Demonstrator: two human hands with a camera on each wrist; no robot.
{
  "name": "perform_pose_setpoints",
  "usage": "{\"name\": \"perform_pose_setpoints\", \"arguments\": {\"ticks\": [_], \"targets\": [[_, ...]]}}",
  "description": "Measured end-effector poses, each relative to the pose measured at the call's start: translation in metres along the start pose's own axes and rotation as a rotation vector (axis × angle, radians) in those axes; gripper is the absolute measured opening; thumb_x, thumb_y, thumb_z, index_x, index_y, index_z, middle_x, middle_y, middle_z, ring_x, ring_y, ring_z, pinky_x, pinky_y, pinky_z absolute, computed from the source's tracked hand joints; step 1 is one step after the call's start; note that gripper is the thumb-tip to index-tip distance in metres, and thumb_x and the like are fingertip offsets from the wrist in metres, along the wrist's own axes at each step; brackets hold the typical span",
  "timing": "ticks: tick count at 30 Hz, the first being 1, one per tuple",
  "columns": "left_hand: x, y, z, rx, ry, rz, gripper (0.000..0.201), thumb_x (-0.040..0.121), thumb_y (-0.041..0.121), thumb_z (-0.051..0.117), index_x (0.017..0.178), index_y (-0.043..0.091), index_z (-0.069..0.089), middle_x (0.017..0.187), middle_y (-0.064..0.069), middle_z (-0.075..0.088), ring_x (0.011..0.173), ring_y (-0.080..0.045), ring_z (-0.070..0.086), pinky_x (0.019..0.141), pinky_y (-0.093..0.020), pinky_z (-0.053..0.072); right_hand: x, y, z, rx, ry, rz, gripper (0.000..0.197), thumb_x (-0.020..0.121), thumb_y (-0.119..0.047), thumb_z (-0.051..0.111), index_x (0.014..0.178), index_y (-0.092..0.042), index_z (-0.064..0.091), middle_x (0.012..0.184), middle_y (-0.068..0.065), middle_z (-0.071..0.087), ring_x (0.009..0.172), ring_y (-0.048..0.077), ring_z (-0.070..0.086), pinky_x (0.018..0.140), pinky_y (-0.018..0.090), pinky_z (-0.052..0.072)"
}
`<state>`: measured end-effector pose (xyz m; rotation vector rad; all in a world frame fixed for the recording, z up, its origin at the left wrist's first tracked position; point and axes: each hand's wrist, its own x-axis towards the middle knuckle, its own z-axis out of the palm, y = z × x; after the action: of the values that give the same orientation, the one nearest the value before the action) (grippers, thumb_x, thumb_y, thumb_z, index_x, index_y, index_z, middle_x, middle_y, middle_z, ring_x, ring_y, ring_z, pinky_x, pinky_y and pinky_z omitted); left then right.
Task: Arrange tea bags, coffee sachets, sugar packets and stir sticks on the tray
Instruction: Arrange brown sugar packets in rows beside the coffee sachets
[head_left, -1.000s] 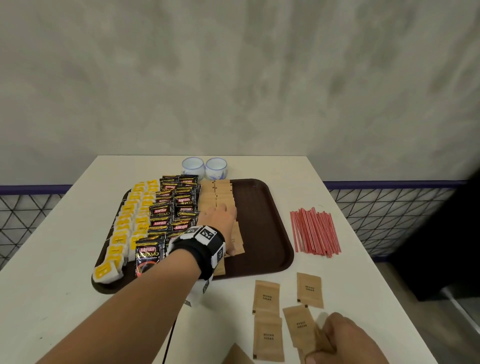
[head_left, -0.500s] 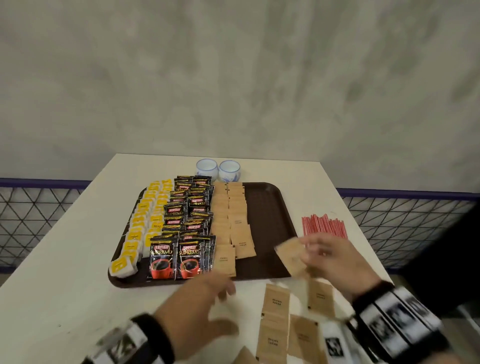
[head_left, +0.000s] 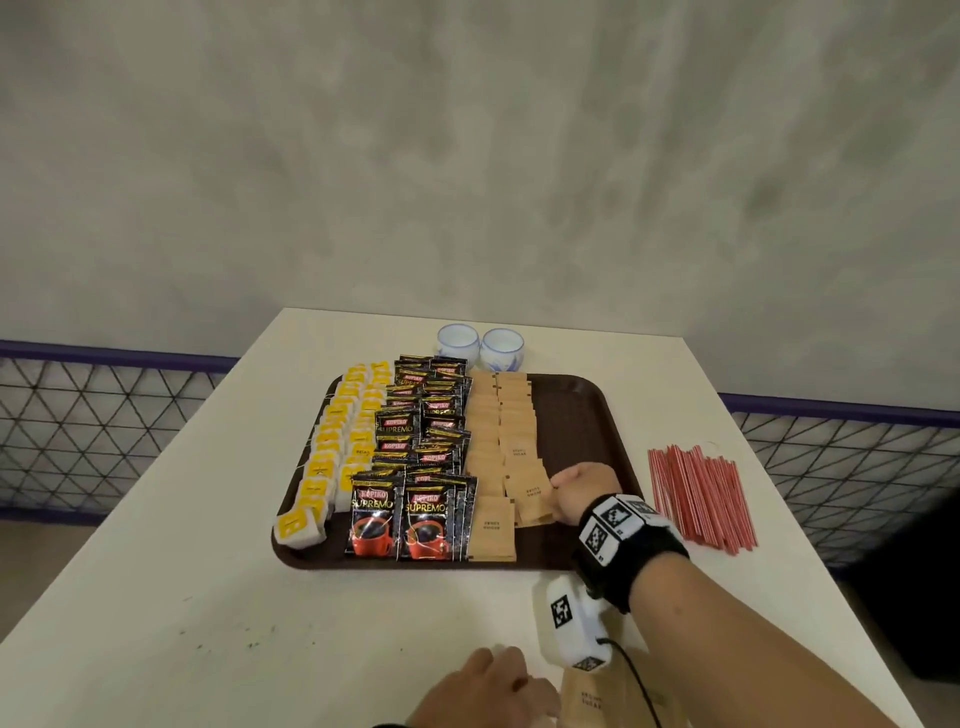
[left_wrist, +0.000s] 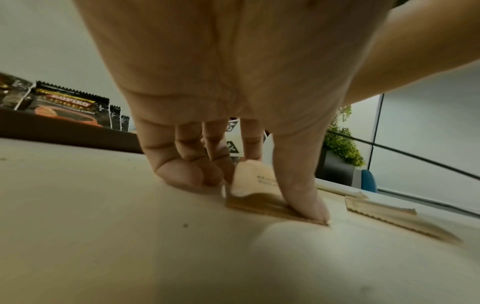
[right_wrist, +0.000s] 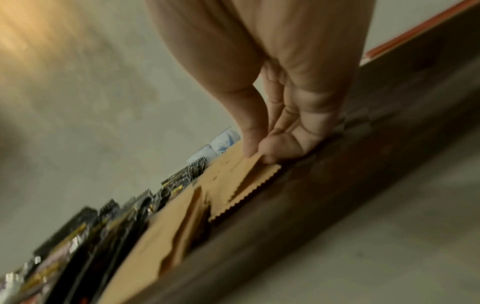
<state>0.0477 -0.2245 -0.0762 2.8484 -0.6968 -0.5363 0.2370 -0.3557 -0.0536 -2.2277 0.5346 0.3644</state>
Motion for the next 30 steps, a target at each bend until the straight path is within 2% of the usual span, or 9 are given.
{"name": "perform_pose_setpoints", "arguments": {"ticks": [2,5,7,11,13,16,19,23,30], "targets": [[-0.002,0.004,-0.007,-0.118,0.003,0.023,0.03,0.071,0.056,0.035,0.074,0.027,0.043,0.073,0.007,0.03,0.055,-0.008,0.045,0.042,-0.017,0.029,-0.004,-0.005,0.004,-0.027,0.086,0.004,0.013,0.076,-0.003,0.07,0.076,-0.014,0.063,0.099,0.008,0.069,0.096,0.025,0.067,0.086,0.033,0.056],[-0.002,0.007,-0.006,-0.055,0.174,0.112,0.037,0.086,0.051,0.024,0.094,0.02,0.042,0.091,0.004,0.025,0.077,-0.018,0.043,0.066,-0.029,0.036,-0.012,-0.007,0.005,-0.079,0.122,-0.019,0.011,0.078,-0.003,0.069,0.083,-0.011,0.064,0.103,0.01,0.069,0.098,0.027,0.066,0.081,0.029,0.055],[0.002,0.003,-0.008,-0.06,0.115,0.098,0.031,0.092,0.048,0.033,0.1,0.02,0.043,0.094,0.006,0.025,0.087,-0.025,0.054,0.076,-0.029,0.038,-0.017,-0.004,0.007,-0.134,0.129,-0.057,0.009,0.081,-0.006,0.063,0.088,-0.009,0.065,0.105,0.01,0.068,0.099,0.026,0.065,0.079,0.028,0.053],[0.002,-0.011,-0.021,-0.239,-0.039,0.047,0.04,0.087,0.05,0.033,0.11,0.02,0.047,0.109,0.001,0.038,0.105,-0.028,0.057,0.094,-0.037,0.045,-0.021,-0.002,-0.002,-0.109,0.106,-0.134,0.016,0.08,-0.009,0.066,0.075,-0.018,0.054,0.1,0.005,0.065,0.092,0.02,0.062,0.069,0.023,0.046],[0.003,-0.014,-0.032,-0.282,-0.007,0.014,0.033,0.09,0.038,0.038,0.113,0.02,0.052,0.119,0.002,0.044,0.108,-0.023,0.054,0.094,-0.032,0.045,-0.024,-0.001,-0.014,-0.048,0.124,-0.201,0.017,0.08,-0.014,0.068,0.076,-0.02,0.053,0.092,0.0,0.061,0.085,0.017,0.058,0.065,0.022,0.043],[0.015,-0.022,-0.046,-0.432,0.064,-0.049,0.017,0.094,0.015,0.047,0.101,0.021,0.061,0.1,0.011,0.051,0.109,-0.015,0.055,0.091,-0.02,0.044,-0.037,0.007,-0.04,0.016,0.1,-0.292,0.019,0.079,-0.023,0.073,0.079,-0.023,0.054,0.086,0.0,0.061,0.083,0.02,0.061,0.077,0.03,0.049],[0.023,-0.029,-0.074,-0.567,0.231,-0.061,0.017,0.093,0.012,0.051,0.099,0.022,0.063,0.097,0.012,0.058,0.096,-0.007,0.056,0.081,-0.006,0.04,-0.064,0.026,-0.073,0.034,0.009,-0.35,0.015,0.083,-0.024,0.071,0.089,-0.022,0.058,0.087,0.004,0.063,0.079,0.019,0.062,0.069,0.029,0.049],[0.05,-0.03,-0.112,-0.603,0.367,-0.128,0.013,0.091,0.019,0.057,0.097,0.03,0.058,0.108,0.009,0.059,0.098,-0.01,0.056,0.089,-0.029,0.051,-0.101,0.071,-0.11,0.004,-0.059,-0.366,0.009,0.085,-0.027,0.068,0.092,-0.026,0.061,0.083,0.0,0.064,0.076,0.016,0.062,0.064,0.026,0.043],[0.123,-0.037,-0.11,-0.385,0.297,-0.278,0.017,0.088,0.015,0.06,0.101,0.025,0.057,0.104,-0.001,0.063,0.095,-0.021,0.06,0.087,-0.036,0.051,-0.14,0.158,-0.139,0.163,0.009,-0.185,0.009,0.078,-0.008,0.074,0.085,-0.008,0.067,0.065,0.012,0.067,0.054,0.019,0.059,0.055,0.033,0.042]]}}
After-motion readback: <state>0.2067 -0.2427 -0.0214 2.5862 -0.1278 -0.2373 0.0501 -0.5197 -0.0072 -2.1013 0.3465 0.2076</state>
